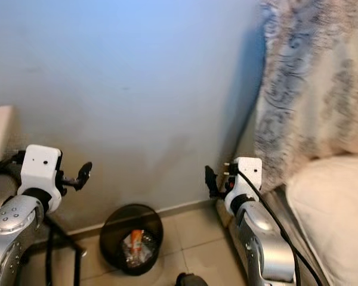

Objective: Clean up the room

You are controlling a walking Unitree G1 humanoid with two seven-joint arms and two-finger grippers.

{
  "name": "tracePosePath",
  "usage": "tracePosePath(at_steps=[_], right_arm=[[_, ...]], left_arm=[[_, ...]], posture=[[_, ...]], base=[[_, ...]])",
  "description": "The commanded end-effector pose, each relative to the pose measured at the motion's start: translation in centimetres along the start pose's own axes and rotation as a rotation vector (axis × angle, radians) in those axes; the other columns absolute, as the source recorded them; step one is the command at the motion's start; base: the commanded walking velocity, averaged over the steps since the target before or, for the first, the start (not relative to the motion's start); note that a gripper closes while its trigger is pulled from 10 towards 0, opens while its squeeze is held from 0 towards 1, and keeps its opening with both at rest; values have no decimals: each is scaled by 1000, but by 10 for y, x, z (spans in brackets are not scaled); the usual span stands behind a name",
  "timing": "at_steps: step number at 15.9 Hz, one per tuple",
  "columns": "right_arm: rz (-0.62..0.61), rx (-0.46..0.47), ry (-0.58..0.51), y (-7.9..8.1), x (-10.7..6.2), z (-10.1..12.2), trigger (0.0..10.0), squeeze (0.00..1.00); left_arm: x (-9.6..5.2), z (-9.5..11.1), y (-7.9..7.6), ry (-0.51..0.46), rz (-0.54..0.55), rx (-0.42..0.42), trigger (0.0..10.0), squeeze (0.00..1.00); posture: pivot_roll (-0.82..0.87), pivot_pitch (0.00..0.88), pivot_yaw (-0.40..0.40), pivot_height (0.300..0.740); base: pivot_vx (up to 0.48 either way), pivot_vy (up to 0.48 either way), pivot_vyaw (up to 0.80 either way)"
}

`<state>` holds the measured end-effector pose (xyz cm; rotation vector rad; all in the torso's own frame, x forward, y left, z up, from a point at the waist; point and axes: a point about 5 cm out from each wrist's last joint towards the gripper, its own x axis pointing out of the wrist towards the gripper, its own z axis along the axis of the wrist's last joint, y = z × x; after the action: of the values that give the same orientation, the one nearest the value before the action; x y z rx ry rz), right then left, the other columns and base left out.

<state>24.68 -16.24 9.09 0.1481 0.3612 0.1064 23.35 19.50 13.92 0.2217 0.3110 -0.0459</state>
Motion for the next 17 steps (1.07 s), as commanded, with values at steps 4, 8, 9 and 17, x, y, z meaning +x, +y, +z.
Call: tracePosePath(at_steps=[4,8,9,17], right_arm=[[27,-1,24,10,-4,-2,10000,0],[33,12,33,12,-5,-3,10000,0],[31,14,33,12,-5,-3,10000,0],[46,-41,39,16,-5,-7,10000,0]], left_arm=[[-1,-5,-13,46,-66,-39,10000,0],[-1,-5,-12,34,-56,5,10000,0],[0,-5,-12,31,-58,17,10000,0],[-1,-7,-11,44,-58,-15,10000,0]], posture=[[-65,0,-14,740],[-66,0,-21,740],[-66,0,-20,740],[-66,0,-14,740]], base=[[0,0,-794],[0,0,-780],[0,0,-775],[0,0,-769]])
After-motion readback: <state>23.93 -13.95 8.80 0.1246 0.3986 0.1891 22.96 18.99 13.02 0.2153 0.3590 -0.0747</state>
